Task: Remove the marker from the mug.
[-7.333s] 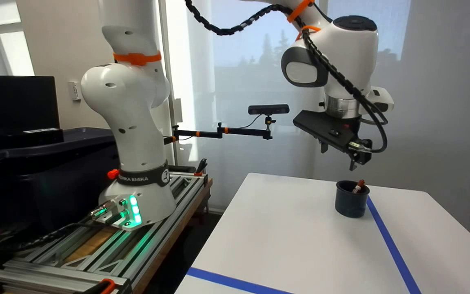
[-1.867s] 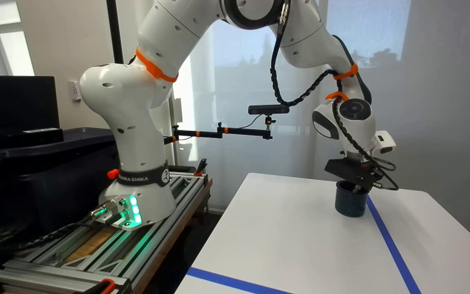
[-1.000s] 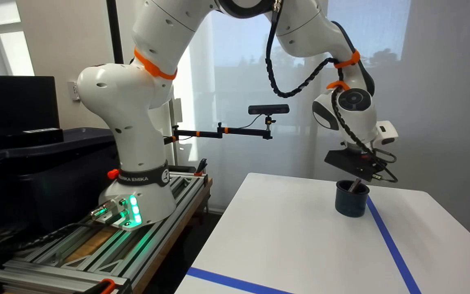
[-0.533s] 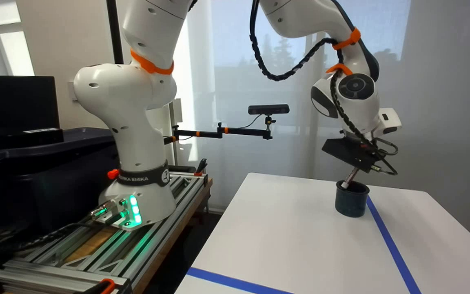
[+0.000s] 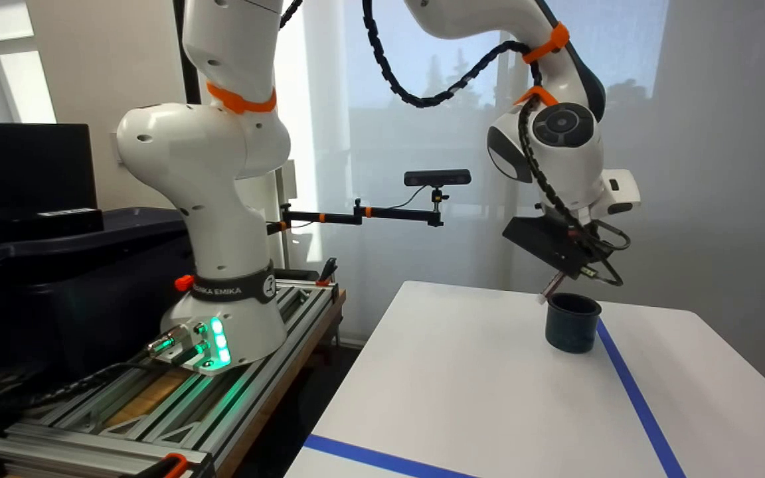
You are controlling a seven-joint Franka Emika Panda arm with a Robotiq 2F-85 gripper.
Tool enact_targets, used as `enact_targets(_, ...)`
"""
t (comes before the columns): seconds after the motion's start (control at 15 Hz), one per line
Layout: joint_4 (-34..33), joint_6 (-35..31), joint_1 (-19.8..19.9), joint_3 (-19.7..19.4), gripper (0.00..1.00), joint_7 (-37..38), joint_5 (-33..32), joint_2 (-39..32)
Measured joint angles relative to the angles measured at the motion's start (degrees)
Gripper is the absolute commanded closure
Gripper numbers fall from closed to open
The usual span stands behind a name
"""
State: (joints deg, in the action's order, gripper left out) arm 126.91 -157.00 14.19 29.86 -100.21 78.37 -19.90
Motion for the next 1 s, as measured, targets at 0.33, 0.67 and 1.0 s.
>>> enact_targets(0.33,5.18,-0.19,0.77,-0.99,0.95,3.1,-0.08,2.62)
enact_targets(0.67,8.71,-1.07,0.77,-2.41,0.95,6.8,-0.88,2.32)
enact_targets(1.0,9.84,-3.95,0.32,-3.45,0.95,9.27,-1.76,-0.64)
